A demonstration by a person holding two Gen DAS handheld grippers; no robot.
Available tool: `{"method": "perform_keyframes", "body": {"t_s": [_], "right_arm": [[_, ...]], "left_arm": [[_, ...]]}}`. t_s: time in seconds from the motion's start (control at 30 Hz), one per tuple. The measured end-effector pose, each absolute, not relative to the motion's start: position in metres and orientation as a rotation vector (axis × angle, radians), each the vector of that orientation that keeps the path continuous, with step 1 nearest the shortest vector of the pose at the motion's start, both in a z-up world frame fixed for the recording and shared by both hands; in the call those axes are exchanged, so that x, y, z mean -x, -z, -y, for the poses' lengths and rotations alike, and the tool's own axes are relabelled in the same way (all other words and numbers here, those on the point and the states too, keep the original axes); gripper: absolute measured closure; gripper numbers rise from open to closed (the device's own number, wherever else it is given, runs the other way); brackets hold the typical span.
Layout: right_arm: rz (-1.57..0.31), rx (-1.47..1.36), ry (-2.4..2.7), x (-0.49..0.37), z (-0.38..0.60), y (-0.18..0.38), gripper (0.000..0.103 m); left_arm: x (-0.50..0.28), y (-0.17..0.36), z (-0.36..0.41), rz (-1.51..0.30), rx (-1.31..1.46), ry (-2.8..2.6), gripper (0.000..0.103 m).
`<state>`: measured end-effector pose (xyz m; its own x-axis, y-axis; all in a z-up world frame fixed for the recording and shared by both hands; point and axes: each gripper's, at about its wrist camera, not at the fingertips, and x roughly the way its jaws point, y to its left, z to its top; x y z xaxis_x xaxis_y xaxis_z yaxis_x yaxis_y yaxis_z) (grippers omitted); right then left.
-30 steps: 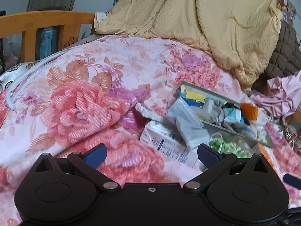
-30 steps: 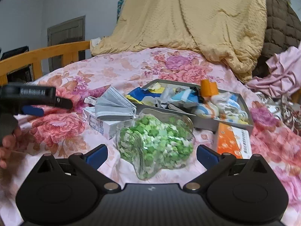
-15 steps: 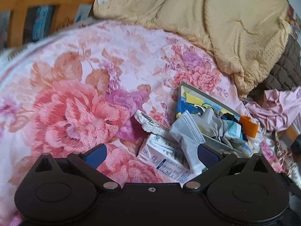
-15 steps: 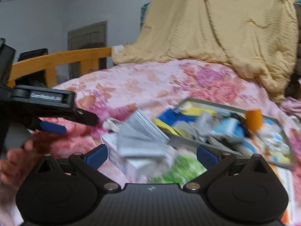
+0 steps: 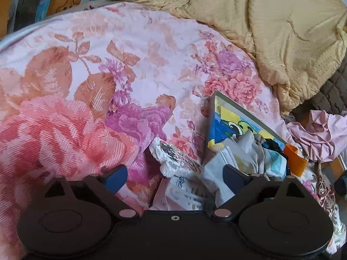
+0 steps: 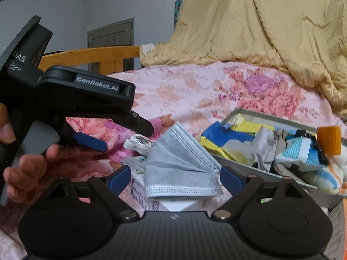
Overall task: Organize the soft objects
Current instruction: 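Grasp the white cartoon-printed packet with the left tool while the right tool grasps the grey face mask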
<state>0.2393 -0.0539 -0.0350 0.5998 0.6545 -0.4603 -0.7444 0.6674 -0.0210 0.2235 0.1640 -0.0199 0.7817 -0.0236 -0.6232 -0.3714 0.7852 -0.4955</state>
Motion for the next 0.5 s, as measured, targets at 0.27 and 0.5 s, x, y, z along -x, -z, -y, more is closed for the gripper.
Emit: {"method": "perform_keyframes", "body": {"t_s": [0.27, 0.5], "right_arm": [[-0.473, 0.209, -0.816, -0.245, 0.052, 0.039, 0.02], [-0.5, 0.206, -0.83, -0.248, 0.05, 0.042, 0.026]], "left_arm": [[-0.238, 0.031, -0.17, -0.671, 0.727, -0.24, 0.041], [-0.242, 0.04, -0.173, -0.681, 0.775, -0.26, 0.067]]}}
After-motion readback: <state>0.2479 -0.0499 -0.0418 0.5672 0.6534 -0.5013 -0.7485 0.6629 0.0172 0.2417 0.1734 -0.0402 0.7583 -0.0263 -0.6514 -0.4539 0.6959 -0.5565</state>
